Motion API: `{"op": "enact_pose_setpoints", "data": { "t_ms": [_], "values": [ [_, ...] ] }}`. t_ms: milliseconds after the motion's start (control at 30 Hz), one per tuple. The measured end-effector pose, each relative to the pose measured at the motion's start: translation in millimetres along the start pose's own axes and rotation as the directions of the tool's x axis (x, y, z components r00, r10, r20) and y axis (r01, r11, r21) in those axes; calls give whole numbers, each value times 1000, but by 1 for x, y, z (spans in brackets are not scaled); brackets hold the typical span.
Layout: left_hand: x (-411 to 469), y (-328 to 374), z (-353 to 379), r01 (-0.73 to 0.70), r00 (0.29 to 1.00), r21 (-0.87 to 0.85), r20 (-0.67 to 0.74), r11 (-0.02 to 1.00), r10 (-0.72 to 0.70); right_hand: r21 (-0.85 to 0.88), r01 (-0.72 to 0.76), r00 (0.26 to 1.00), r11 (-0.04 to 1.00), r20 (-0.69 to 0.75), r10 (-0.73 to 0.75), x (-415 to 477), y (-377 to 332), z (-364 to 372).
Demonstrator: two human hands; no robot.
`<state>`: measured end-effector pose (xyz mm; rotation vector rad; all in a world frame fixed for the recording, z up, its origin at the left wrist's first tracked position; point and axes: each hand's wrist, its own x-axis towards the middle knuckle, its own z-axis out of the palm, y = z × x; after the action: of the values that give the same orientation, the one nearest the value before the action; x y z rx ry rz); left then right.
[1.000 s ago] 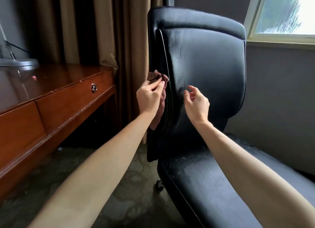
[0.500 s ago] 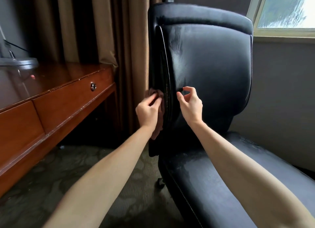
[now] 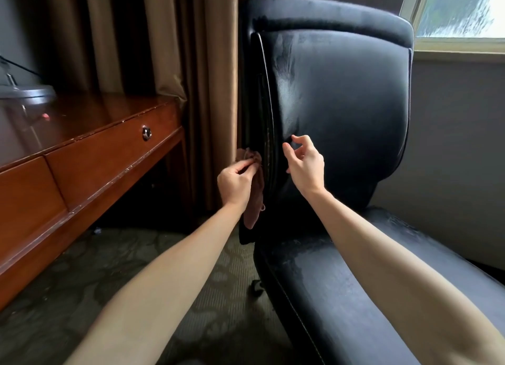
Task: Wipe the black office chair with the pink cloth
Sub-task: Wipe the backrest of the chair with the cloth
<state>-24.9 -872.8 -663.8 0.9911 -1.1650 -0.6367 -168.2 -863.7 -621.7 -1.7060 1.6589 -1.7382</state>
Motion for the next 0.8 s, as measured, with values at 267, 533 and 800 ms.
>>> {"op": "enact_pose_setpoints", "data": {
  "t_ms": [267,533,800],
  "values": [
    [26,27,8,-114,993,15,-5,993,114,7,-6,1000,1000,8,6,-1,-1,2],
    [-21,-39,-7,70,994,55,84,996,-74,-60,80,994,995,-64,-84,-16,7,14],
    [2,-5,-7,-94,993,26,-74,995,95,21,19,992,1000,125,-22,-26,7,5]
  ]
}}
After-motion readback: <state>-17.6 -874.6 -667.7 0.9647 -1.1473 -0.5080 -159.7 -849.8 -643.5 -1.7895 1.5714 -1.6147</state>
